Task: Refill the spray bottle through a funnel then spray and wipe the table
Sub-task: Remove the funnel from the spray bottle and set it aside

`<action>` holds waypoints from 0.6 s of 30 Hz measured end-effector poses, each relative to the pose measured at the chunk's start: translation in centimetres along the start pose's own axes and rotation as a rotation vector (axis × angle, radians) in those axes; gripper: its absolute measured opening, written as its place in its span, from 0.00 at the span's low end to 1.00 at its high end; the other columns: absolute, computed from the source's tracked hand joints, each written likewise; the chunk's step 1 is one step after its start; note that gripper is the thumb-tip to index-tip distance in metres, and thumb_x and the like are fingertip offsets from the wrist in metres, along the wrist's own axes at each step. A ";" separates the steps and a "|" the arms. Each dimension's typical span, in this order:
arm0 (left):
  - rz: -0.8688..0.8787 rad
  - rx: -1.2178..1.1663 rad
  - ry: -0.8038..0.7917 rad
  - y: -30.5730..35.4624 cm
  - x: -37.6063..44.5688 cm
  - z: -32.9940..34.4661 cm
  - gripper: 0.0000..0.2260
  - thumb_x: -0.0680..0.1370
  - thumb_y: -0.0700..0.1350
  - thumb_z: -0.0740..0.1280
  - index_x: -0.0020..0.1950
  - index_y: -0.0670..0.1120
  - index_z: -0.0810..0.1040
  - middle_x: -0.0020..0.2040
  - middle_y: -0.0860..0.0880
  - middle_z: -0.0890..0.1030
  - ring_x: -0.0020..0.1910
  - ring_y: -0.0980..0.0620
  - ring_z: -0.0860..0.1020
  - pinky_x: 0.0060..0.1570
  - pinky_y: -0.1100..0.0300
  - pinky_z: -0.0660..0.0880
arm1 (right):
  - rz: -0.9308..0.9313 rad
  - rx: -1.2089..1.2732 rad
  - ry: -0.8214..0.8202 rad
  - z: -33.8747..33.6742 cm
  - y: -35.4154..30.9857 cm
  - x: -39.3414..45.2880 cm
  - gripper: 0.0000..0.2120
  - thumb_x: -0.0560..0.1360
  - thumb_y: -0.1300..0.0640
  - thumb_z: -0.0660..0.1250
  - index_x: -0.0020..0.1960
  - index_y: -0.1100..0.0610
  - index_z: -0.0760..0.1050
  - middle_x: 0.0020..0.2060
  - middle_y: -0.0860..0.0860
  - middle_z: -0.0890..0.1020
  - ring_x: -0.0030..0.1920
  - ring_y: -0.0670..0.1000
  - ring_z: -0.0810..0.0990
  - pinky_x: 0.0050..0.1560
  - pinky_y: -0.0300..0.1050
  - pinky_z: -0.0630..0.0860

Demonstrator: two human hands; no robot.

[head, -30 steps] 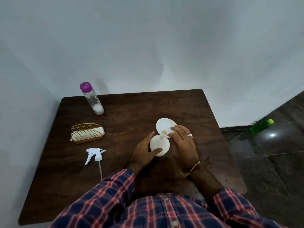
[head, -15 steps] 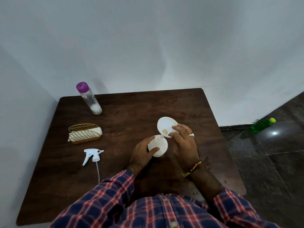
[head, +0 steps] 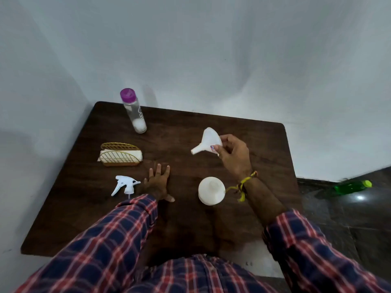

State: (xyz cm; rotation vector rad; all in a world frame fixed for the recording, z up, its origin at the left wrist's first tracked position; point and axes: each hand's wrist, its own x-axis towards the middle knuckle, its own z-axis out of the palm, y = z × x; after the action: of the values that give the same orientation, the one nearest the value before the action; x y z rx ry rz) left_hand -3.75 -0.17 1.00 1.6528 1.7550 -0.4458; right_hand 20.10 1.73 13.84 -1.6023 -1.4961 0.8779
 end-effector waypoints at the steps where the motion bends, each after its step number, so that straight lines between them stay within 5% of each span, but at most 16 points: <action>1: 0.006 0.001 -0.010 -0.1 0.1 0.0 0.60 0.62 0.55 0.81 0.79 0.55 0.40 0.80 0.46 0.37 0.78 0.37 0.40 0.74 0.35 0.51 | 0.047 0.013 -0.022 0.6 0.1 1.5 0.07 0.73 0.59 0.74 0.50 0.54 0.80 0.42 0.51 0.85 0.43 0.49 0.84 0.43 0.47 0.81; 7: 0.002 -0.030 -0.008 -0.2 0.7 -0.3 0.61 0.61 0.49 0.83 0.79 0.56 0.41 0.80 0.48 0.37 0.77 0.37 0.38 0.72 0.32 0.53 | 0.291 0.099 -0.145 6.4 1.6 10.2 0.07 0.71 0.60 0.76 0.42 0.53 0.78 0.45 0.59 0.85 0.47 0.59 0.85 0.46 0.59 0.82; 12: -0.023 -0.037 -0.078 -0.3 1.8 -0.2 0.62 0.61 0.48 0.83 0.79 0.56 0.40 0.79 0.48 0.34 0.77 0.37 0.36 0.70 0.30 0.51 | 0.683 0.415 -0.174 11.4 3.2 15.3 0.06 0.75 0.64 0.71 0.42 0.57 0.75 0.52 0.63 0.82 0.43 0.58 0.82 0.42 0.57 0.81; 15: -0.027 -0.030 -0.089 -0.6 2.2 -0.1 0.62 0.61 0.49 0.82 0.79 0.55 0.39 0.79 0.48 0.34 0.77 0.37 0.36 0.70 0.30 0.51 | 0.809 0.564 -0.152 14.0 3.5 16.9 0.03 0.77 0.64 0.67 0.48 0.58 0.74 0.56 0.62 0.80 0.41 0.56 0.81 0.46 0.57 0.79; 18: -0.027 -0.033 -0.099 -0.7 2.5 0.1 0.62 0.61 0.48 0.82 0.79 0.55 0.39 0.79 0.47 0.34 0.77 0.36 0.35 0.70 0.29 0.51 | 0.866 0.582 -0.146 16.1 4.0 17.8 0.14 0.79 0.63 0.66 0.64 0.63 0.72 0.62 0.63 0.78 0.46 0.57 0.82 0.43 0.52 0.79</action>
State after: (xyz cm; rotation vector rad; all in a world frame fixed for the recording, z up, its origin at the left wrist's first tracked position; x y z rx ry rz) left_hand -4.29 1.48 -0.89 1.5593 1.7050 -0.4996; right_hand 9.22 20.53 2.98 -1.7214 -0.4678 1.7367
